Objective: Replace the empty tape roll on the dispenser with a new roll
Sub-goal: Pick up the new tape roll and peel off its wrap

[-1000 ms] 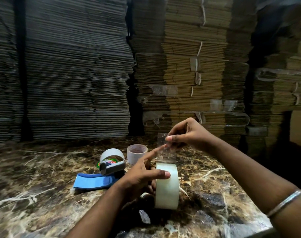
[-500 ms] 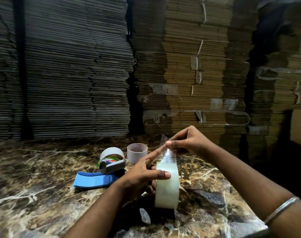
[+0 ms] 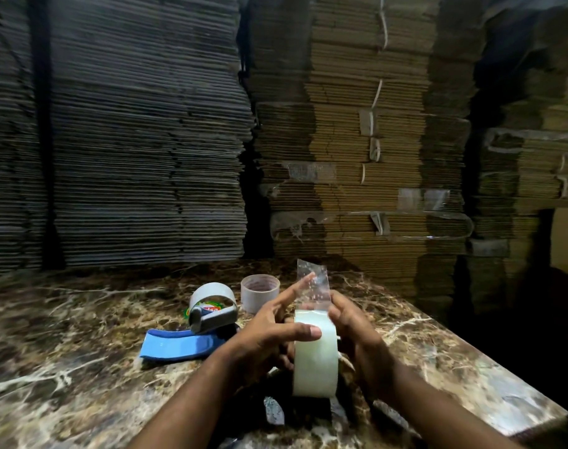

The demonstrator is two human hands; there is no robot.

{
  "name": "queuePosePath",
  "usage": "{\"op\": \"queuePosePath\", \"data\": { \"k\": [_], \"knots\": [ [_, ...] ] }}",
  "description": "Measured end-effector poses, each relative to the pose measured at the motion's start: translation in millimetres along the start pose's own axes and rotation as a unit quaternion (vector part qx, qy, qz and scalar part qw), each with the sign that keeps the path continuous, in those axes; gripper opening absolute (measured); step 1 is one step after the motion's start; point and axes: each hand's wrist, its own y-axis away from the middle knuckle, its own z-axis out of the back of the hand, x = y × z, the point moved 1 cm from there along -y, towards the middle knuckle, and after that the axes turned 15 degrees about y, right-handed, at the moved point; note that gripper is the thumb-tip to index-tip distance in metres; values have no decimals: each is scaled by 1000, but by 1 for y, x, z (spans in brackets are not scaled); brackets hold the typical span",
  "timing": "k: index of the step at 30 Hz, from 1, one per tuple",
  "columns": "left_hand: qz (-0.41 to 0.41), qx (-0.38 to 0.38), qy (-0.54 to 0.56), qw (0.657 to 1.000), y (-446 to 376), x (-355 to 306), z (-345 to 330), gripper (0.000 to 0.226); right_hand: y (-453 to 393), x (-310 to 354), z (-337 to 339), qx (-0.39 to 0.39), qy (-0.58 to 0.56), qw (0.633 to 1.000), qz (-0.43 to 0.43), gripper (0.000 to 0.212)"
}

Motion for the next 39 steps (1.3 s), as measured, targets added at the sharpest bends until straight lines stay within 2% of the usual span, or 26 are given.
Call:
{"op": "queuePosePath", "data": {
  "k": [3,6,13,15,18,20,22,24,26,28,31,34,37,38,39],
  "knots": [
    [5,-8,-8,1000,1,-1,0,81,8,-5,-10,23,-13,999,46,58],
    [6,-24,-3,1000,0,-1,-1,81,14,-7,-14,17,-20,998,55,65],
    [0,-56,21,998,-4,2,-2,68,13,-10,-16,-39,0,998,48,58],
    [4,-81,26,996,-3,2,-1,69,13,-11,-16,-44,0,998,45,57],
    [10,-149,2,989,0,0,-3,81,12,-10,-16,-49,-10,998,37,60],
    [-52,-191,-5,980,1,-3,-4,78,14,-9,-16,-45,-5,998,32,60],
    [-179,-243,-96,949,4,-8,0,64,17,-8,-14,-31,-8,999,24,62],
    [-294,-297,-248,874,10,-15,3,29,19,-6,-13,-7,1,1000,20,65],
    [-349,-337,-369,792,15,-24,4,3,21,-4,-14,11,4,1000,20,69],
    [-362,-353,-466,726,16,-35,10,8,20,-3,-14,9,8,1000,20,72],
    [-320,-347,-584,660,18,-51,29,16,18,-4,-14,3,10,1000,20,74],
    [-216,-344,-662,630,21,-65,51,31,15,-6,-15,3,-1,1000,14,74],
    [-49,-335,-692,638,18,-70,70,43,16,-7,-14,6,-4,1000,17,70],
    [-13,-331,-680,654,19,-70,74,44,16,-6,-14,8,-2,1000,18,70],
    [5,-331,-644,690,19,-68,77,42,17,-6,-14,9,1,1000,19,71]
  ]
}}
